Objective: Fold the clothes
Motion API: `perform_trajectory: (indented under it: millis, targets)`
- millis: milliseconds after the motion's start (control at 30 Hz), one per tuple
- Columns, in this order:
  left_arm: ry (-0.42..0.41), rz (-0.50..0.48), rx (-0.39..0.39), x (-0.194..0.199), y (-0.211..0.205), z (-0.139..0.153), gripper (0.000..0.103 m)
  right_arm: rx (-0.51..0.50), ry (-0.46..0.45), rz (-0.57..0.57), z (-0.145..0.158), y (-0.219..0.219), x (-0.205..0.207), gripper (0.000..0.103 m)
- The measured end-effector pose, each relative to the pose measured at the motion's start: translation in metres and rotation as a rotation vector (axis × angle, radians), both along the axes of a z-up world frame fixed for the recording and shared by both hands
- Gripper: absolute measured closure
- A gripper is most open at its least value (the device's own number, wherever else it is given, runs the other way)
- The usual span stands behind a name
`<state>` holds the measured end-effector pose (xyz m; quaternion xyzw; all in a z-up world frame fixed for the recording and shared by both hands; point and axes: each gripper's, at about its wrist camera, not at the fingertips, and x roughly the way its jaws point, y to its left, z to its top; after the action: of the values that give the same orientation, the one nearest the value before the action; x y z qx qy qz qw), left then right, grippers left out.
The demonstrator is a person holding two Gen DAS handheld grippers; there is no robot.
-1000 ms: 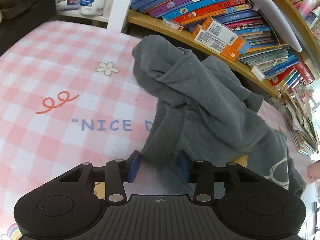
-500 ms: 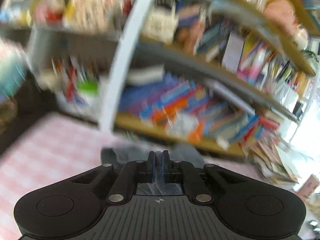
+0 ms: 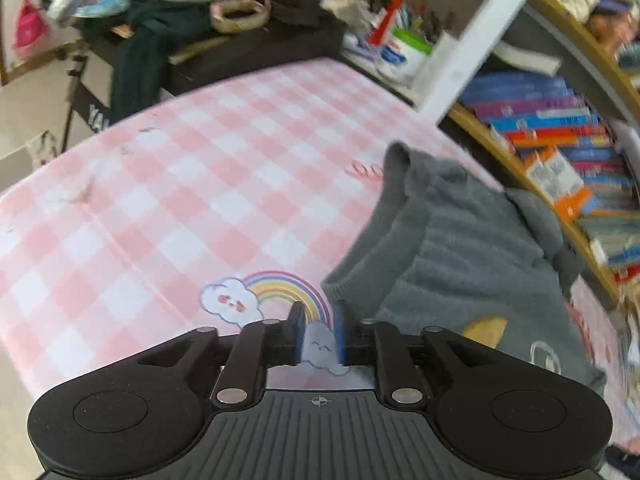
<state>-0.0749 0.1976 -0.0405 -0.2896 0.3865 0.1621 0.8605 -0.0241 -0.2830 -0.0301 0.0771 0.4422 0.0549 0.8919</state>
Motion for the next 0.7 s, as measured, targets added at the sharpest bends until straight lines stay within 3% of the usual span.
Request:
perform_trajectory:
  millis: [33, 233, 400, 567, 633, 700]
  targets:
    - [-0.002, 0.019, -0.009, -0.004, 0.000, 0.001, 0.068, -0.019, -0.012, 0.009, 0.000, -0.002, 0.000, 0.056]
    - [0.027, 0.059, -0.021, -0.014, -0.008, -0.003, 0.055, -0.084, -0.060, 0.141, -0.004, 0.003, -0.003, 0.050]
    - [0.028, 0.070, -0.010, -0.013, -0.017, -0.003, 0.046, -0.099, -0.073, 0.332, -0.007, 0.031, -0.006, 0.032]
    - [0.030, 0.053, -0.001, -0.007, -0.027, -0.003, 0.042, -0.183, -0.099, 0.378, -0.015, 0.053, -0.001, 0.032]
    - [0.030, 0.044, -0.003, -0.004, -0.030, -0.004, 0.041, -0.222, -0.113, 0.382, -0.018, 0.059, 0.001, 0.037]
    - [0.026, 0.044, -0.010, -0.003, -0.031, -0.005, 0.041, -0.261, -0.126, 0.387, -0.021, 0.066, 0.003, 0.057]
